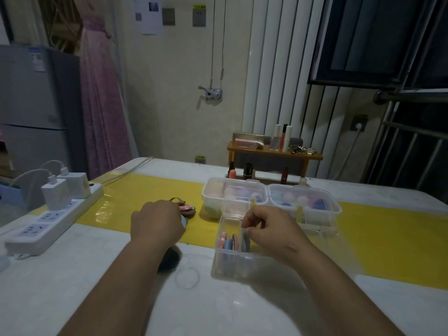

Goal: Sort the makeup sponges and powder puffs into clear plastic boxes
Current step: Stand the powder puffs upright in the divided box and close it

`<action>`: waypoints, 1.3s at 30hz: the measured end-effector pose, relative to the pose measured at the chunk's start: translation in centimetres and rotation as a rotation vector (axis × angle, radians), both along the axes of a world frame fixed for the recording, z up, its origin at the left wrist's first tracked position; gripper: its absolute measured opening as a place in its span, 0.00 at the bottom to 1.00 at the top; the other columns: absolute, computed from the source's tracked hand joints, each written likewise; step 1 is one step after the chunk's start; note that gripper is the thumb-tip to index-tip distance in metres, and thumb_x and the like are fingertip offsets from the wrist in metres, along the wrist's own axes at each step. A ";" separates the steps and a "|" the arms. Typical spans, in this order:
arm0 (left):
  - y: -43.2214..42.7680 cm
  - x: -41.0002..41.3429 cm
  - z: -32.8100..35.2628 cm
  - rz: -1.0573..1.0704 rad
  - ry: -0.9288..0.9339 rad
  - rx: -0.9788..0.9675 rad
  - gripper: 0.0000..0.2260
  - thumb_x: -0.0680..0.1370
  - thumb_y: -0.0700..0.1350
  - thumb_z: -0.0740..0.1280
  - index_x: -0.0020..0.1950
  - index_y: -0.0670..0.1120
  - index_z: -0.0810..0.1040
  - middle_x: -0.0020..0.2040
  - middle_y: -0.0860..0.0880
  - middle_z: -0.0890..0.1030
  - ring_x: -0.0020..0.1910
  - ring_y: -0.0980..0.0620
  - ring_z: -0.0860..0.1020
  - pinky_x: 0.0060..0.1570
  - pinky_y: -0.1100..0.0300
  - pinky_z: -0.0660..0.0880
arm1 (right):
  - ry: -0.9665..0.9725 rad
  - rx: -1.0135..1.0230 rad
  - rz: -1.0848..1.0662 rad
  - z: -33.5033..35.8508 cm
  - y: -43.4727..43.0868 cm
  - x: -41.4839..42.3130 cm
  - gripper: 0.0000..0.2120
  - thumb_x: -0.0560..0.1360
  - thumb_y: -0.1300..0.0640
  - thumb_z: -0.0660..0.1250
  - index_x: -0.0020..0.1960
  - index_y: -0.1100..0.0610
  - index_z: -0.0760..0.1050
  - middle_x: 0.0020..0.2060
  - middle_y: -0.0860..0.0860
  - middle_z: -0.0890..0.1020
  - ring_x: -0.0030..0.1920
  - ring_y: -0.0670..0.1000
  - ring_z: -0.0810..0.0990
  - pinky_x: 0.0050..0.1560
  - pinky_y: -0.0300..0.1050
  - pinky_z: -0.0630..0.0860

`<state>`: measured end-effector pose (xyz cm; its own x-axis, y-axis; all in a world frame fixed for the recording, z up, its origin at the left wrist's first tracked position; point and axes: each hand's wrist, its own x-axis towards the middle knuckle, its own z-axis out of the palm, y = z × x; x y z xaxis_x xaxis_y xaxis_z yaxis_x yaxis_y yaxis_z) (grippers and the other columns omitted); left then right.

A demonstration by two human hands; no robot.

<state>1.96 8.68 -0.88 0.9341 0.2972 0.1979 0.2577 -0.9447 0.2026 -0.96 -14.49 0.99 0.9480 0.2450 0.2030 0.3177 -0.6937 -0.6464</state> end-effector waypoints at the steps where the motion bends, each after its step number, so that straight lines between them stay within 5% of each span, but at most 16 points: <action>1: 0.0 -0.1 0.1 -0.005 -0.016 -0.019 0.09 0.77 0.52 0.63 0.51 0.54 0.82 0.49 0.51 0.78 0.49 0.47 0.72 0.54 0.53 0.71 | 0.001 0.000 0.000 0.0 0.0 0.0 0.12 0.77 0.61 0.67 0.43 0.43 0.77 0.43 0.41 0.79 0.42 0.42 0.75 0.40 0.32 0.70; 5: 0.2 -0.2 0.5 0.012 -0.105 -0.151 0.18 0.74 0.55 0.64 0.65 0.60 0.74 0.61 0.48 0.76 0.61 0.43 0.71 0.59 0.47 0.68 | 0.000 0.002 0.003 -0.1 0.0 -0.1 0.12 0.77 0.61 0.67 0.43 0.43 0.77 0.43 0.42 0.79 0.43 0.42 0.76 0.39 0.32 0.70; 8: 0.8 0.2 -0.5 0.007 -0.014 -0.275 0.33 0.72 0.72 0.60 0.75 0.65 0.61 0.76 0.47 0.64 0.73 0.40 0.62 0.65 0.39 0.64 | -0.011 0.002 0.002 -0.1 0.0 0.0 0.12 0.77 0.61 0.66 0.43 0.43 0.77 0.42 0.42 0.79 0.42 0.42 0.76 0.40 0.33 0.70; 13: 0.5 1.9 -2.4 -0.045 0.184 -0.095 0.46 0.63 0.81 0.57 0.77 0.70 0.44 0.82 0.50 0.44 0.79 0.39 0.45 0.70 0.31 0.55 | -0.014 -0.014 0.000 -0.1 0.1 0.1 0.12 0.77 0.61 0.66 0.43 0.43 0.77 0.42 0.41 0.79 0.43 0.43 0.77 0.41 0.34 0.71; 19: 0.1 2.9 -2.4 -0.018 0.225 0.006 0.40 0.68 0.79 0.55 0.77 0.68 0.52 0.80 0.47 0.55 0.75 0.39 0.60 0.66 0.40 0.62 | -0.017 -0.016 0.003 -0.1 0.1 0.1 0.12 0.77 0.60 0.66 0.42 0.43 0.77 0.42 0.41 0.79 0.42 0.43 0.76 0.40 0.34 0.71; 24: -0.1 3.5 -2.6 -0.004 0.127 0.015 0.20 0.78 0.67 0.54 0.65 0.60 0.70 0.60 0.46 0.76 0.59 0.40 0.73 0.56 0.48 0.72 | -0.014 -0.003 0.001 -0.2 0.2 -0.1 0.11 0.77 0.59 0.66 0.43 0.43 0.77 0.42 0.41 0.79 0.42 0.43 0.77 0.40 0.35 0.72; 30: -0.2 3.9 -2.9 -0.046 0.021 0.022 0.11 0.80 0.47 0.57 0.54 0.50 0.78 0.50 0.47 0.80 0.45 0.46 0.75 0.41 0.56 0.70 | -0.018 -0.019 0.012 -0.2 0.1 -0.1 0.10 0.76 0.58 0.66 0.43 0.43 0.78 0.41 0.41 0.80 0.43 0.43 0.77 0.40 0.34 0.72; 39: -1.6 2.8 -2.8 -0.037 -0.013 -0.081 0.13 0.82 0.53 0.59 0.55 0.48 0.79 0.52 0.45 0.80 0.45 0.46 0.74 0.41 0.56 0.69 | -0.028 -0.031 0.015 -0.1 0.1 0.0 0.08 0.77 0.56 0.67 0.43 0.44 0.78 0.41 0.42 0.80 0.43 0.43 0.78 0.41 0.35 0.72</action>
